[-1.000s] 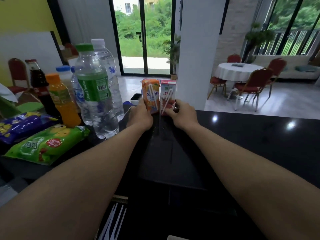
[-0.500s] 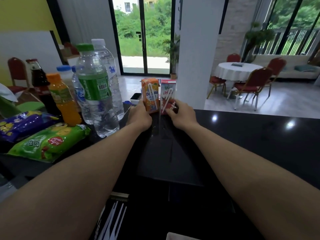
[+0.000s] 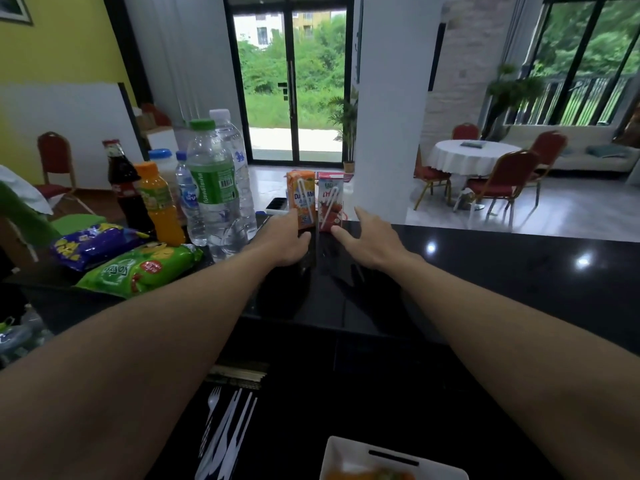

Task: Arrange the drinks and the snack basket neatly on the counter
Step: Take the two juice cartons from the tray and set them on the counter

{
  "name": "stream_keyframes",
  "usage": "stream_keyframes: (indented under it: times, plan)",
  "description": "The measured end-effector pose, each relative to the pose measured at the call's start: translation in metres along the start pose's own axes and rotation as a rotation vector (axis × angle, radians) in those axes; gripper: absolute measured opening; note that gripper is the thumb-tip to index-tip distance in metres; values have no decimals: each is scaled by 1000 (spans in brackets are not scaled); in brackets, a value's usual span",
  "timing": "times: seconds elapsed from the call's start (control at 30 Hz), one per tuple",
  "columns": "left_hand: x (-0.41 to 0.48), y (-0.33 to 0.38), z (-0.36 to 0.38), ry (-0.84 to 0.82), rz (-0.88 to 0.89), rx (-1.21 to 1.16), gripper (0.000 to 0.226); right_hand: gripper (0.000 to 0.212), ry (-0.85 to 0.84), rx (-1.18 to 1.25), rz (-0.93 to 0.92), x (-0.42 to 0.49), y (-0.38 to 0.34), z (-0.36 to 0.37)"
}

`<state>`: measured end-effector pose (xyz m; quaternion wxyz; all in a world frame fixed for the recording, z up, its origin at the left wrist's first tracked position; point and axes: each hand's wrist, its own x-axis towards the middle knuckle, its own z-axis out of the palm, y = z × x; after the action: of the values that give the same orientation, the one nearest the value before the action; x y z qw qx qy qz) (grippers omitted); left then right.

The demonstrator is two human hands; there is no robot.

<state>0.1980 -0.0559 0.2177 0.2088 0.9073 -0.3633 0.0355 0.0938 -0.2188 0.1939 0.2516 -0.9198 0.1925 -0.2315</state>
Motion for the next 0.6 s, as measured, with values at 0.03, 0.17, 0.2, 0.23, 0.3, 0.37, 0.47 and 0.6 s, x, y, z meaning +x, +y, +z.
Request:
stream_keyframes:
  times: [0.03, 0.17, 0.2, 0.23, 0.3, 0.37, 0.47, 0.6]
  plan:
    - [-7, 2, -3, 22, 30, 22, 42, 75, -15, -56, 24, -7, 1, -5]
    - [-39, 11, -7, 85, 96, 138, 57, 91, -49, -193, 52, -37, 2, -23]
    - [-47, 14, -8, 91, 98, 154, 62, 91, -47, -210, 49, -44, 2, -26]
    - [-54, 17, -9, 95, 99, 158, 65, 92, -44, -222, 44, -51, 2, -29]
    - [-68, 23, -10, 98, 105, 150, 66, 92, -42, -231, 31, -64, 0, -36]
    - [-82, 30, -11, 102, 119, 144, 66, 90, -45, -234, 19, -77, -2, -43]
    - [-102, 37, -12, 111, 143, 130, 66, 87, -32, -242, -7, -97, -9, -51]
    - [-127, 41, -14, 155, 198, 120, 63, 82, 40, -183, -45, -127, -18, -59]
